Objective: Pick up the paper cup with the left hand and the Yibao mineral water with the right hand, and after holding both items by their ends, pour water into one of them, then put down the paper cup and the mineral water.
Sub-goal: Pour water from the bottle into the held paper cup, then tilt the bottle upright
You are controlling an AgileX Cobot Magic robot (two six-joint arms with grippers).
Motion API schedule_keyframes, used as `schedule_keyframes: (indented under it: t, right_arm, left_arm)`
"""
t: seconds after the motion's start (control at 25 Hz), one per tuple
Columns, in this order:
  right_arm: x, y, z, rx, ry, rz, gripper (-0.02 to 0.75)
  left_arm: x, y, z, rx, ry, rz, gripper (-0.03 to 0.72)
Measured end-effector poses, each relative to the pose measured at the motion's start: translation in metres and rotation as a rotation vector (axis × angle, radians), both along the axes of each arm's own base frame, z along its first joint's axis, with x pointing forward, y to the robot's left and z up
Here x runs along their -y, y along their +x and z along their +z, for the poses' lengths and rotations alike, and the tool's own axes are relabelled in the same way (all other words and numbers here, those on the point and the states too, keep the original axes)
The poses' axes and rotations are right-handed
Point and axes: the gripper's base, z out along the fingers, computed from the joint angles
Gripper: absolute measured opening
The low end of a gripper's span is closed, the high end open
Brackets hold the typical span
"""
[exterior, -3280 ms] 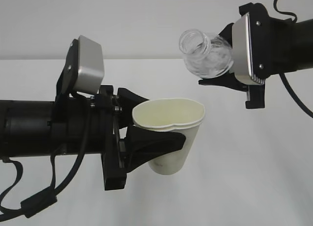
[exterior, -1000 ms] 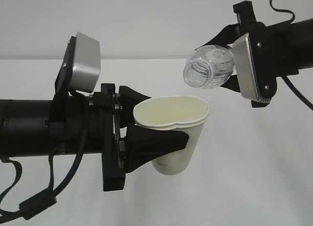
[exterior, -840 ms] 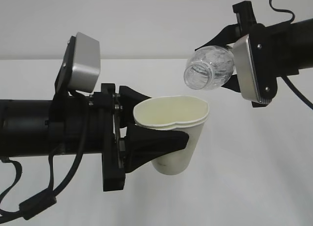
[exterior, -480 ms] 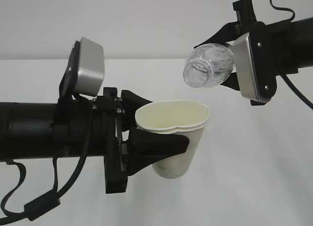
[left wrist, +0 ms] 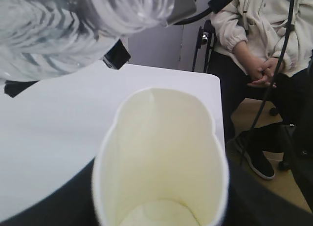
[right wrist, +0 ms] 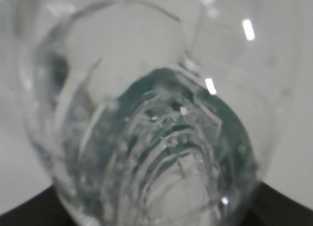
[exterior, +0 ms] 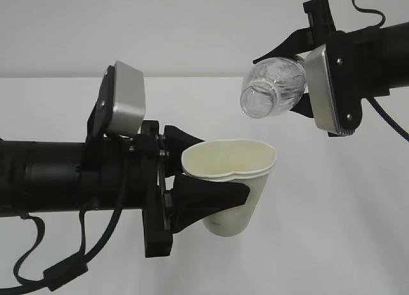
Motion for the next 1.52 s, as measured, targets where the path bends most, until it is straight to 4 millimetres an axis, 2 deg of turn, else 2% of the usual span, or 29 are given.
schedule_keyframes:
  t: [1.52]
  right_arm:
    - [-0.0011, 0.0019, 0.0043, 0.139, -0.046, 0.054, 0.435]
  left_arm:
    - [0.0012, -0.0004, 0.0034, 0.049, -0.046, -0.017, 0.385]
